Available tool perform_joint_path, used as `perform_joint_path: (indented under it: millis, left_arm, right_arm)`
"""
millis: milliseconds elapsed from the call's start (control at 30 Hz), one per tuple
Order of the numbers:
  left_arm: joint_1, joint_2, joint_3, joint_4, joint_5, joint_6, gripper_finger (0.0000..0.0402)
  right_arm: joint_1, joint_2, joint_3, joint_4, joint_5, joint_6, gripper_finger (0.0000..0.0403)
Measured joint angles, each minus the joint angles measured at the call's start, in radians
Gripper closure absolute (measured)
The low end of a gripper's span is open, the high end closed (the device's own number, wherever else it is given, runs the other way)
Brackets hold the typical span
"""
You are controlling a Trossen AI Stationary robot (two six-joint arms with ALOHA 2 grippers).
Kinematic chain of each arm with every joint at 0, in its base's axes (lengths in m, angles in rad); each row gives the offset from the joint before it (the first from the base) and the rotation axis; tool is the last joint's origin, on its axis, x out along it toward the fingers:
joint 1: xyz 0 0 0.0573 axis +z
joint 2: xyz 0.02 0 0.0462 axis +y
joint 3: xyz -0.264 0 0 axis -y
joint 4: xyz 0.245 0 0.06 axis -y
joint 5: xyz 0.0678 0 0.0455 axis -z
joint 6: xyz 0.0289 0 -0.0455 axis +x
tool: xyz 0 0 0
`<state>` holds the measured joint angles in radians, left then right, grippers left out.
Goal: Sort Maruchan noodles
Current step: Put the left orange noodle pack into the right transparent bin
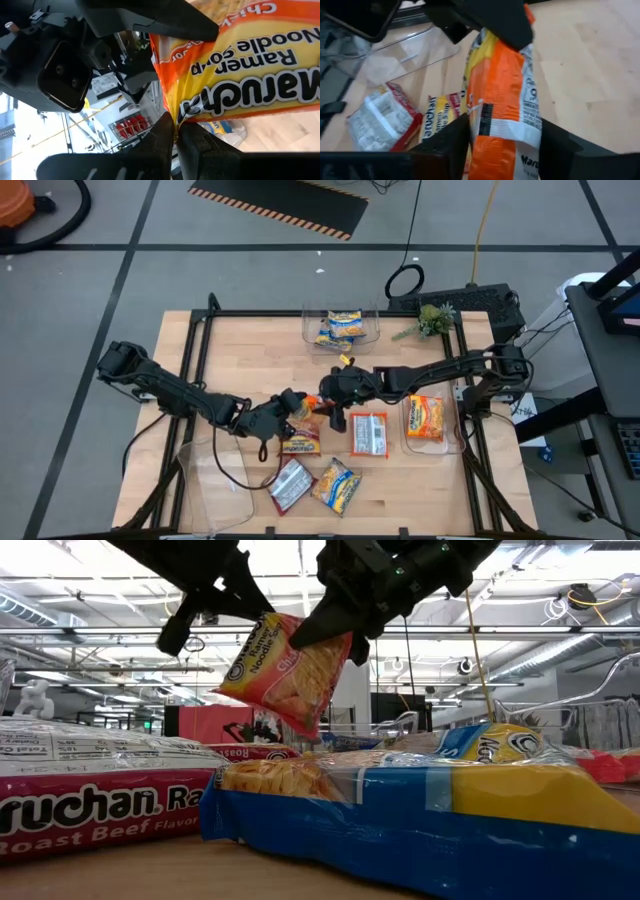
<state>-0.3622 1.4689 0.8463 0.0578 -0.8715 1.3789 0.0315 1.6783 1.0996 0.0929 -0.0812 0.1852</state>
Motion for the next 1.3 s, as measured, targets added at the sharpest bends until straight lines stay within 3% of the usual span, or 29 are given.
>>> perform_joint_path:
  millis: [267,567,667,833,1033,1133,1300]
  left_arm:
    - [0.002,0.000,0.000,-0.002,0.008,-0.077,0.0385]
    - [0.004,0.000,-0.001,0.022,0.006,-0.191,0.0380]
    - [0.006,0.000,-0.001,0.085,0.006,-0.267,0.0354]
    - [-0.007,0.000,-0.001,0.154,-0.021,-0.278,0.0279]
    - [-0.039,-0.001,-0.001,0.273,-0.165,-0.275,0.0207]
    - [-0.059,-0.012,-0.001,0.351,-0.250,-0.274,0.0190]
    - [-0.064,-0.042,0.000,0.367,-0.263,-0.319,0.0186]
  right_arm:
    - [-0.002,0.000,0.000,0.000,-0.002,-0.018,0.0285]
    - [-0.006,-0.001,0.000,-0.001,-0.002,-0.028,0.0287]
    - [-0.006,-0.016,0.000,-0.018,-0.001,-0.040,0.0291]
    - [-0.006,-0.069,0.000,-0.095,0.001,-0.048,0.0297]
    - [-0.005,-0.144,-0.001,-0.183,0.007,-0.044,0.0296]
    - [-0.004,-0.177,-0.001,-0.249,0.007,-0.038,0.0298]
    - [-0.004,-0.256,-0.001,-0.336,0.034,-0.016,0.0297]
